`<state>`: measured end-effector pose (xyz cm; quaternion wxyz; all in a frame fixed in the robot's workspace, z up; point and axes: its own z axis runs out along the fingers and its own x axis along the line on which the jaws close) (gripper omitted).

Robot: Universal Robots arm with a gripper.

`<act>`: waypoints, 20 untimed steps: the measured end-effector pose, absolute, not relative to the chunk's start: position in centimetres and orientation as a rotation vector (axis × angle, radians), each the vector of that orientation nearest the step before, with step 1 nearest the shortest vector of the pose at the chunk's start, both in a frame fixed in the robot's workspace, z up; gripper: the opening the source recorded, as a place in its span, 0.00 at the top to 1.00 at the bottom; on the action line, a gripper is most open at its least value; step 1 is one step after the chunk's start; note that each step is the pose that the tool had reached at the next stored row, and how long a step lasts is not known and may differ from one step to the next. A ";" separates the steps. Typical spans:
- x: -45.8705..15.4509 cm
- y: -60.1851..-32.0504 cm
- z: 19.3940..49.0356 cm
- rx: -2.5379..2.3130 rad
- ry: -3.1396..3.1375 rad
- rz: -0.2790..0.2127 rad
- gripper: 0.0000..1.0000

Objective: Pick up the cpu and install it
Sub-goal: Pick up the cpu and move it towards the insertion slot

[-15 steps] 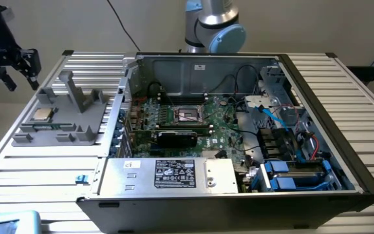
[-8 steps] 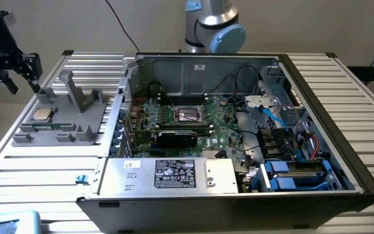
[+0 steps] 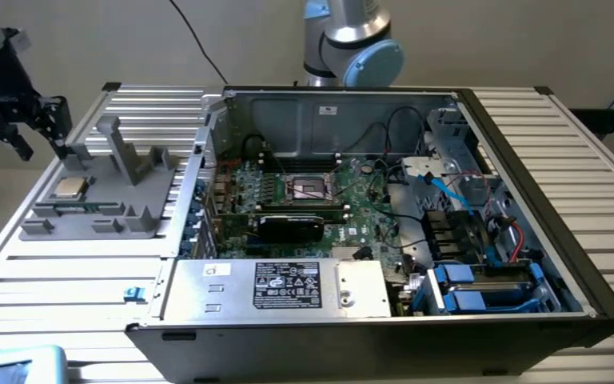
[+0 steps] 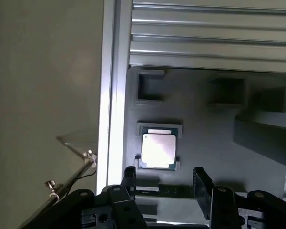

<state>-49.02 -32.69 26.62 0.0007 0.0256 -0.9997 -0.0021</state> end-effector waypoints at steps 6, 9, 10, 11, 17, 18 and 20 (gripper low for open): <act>-49.0 -32.7 25.5 0.080 -3.139 -0.007 0.39; -49.0 -32.7 25.0 0.079 -3.139 -0.007 0.39; -49.0 -32.7 24.8 0.079 -3.139 -0.007 0.39; -49.0 -32.7 24.6 0.078 -3.139 -0.007 0.39; -48.9 -32.7 23.5 0.078 -3.139 -0.009 0.39; -48.9 -32.8 23.3 0.078 -3.139 -0.009 0.38; -48.9 -32.8 23.0 0.078 -3.138 -0.010 0.32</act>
